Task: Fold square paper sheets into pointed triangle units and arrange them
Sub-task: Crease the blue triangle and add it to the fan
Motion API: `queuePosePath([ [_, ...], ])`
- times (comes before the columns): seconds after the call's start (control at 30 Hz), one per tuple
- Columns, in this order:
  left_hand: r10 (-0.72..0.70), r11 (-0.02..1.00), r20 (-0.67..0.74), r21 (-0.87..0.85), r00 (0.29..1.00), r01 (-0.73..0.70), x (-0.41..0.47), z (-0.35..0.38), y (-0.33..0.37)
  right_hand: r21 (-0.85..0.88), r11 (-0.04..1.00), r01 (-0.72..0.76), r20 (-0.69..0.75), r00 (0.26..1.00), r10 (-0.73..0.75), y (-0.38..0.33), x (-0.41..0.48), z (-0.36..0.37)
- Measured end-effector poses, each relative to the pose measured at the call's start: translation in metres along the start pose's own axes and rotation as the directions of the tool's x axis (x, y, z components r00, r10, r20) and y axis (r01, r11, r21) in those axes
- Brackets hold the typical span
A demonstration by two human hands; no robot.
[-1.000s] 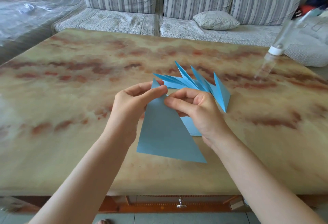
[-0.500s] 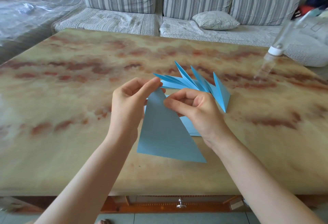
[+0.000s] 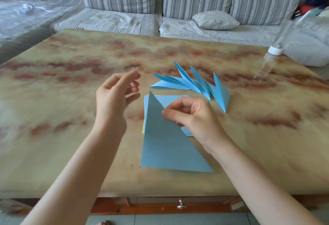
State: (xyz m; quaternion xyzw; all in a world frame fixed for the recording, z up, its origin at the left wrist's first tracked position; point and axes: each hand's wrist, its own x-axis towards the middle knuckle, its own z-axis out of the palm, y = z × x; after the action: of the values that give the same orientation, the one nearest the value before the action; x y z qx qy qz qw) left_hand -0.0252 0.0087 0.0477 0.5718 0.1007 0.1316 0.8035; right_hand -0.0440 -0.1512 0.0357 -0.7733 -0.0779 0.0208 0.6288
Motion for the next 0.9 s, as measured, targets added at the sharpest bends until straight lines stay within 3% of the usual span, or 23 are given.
queuePosePath([
  [0.13,0.021,0.994,0.076,0.106,0.997,-0.029,0.004,-0.008,-0.003,0.113,0.993,-0.018,-0.043,0.999,0.023,-0.002,0.002,-0.007],
  [0.3,-0.118,0.985,0.203,0.148,0.972,0.088,-0.002,-0.002,-0.005,0.143,0.989,-0.041,-0.039,0.998,0.046,-0.002,0.003,-0.003],
  [0.4,-0.112,0.968,0.283,0.246,0.953,0.041,-0.009,0.002,-0.009,0.144,0.989,-0.041,-0.042,0.998,0.047,-0.001,0.004,-0.003],
  [0.57,-0.046,0.975,0.265,0.221,0.963,-0.014,-0.010,0.005,-0.014,0.125,0.991,-0.039,-0.022,0.999,0.043,0.000,0.006,-0.003],
  [0.77,-0.078,0.988,0.300,0.150,0.951,0.033,-0.012,0.007,-0.016,0.135,0.991,0.001,-0.056,0.998,0.007,0.001,0.010,0.000],
  [0.9,0.011,0.986,0.179,0.162,0.984,-0.040,-0.010,0.006,-0.015,0.086,0.996,0.022,-0.042,0.999,-0.018,0.005,0.011,0.003],
])
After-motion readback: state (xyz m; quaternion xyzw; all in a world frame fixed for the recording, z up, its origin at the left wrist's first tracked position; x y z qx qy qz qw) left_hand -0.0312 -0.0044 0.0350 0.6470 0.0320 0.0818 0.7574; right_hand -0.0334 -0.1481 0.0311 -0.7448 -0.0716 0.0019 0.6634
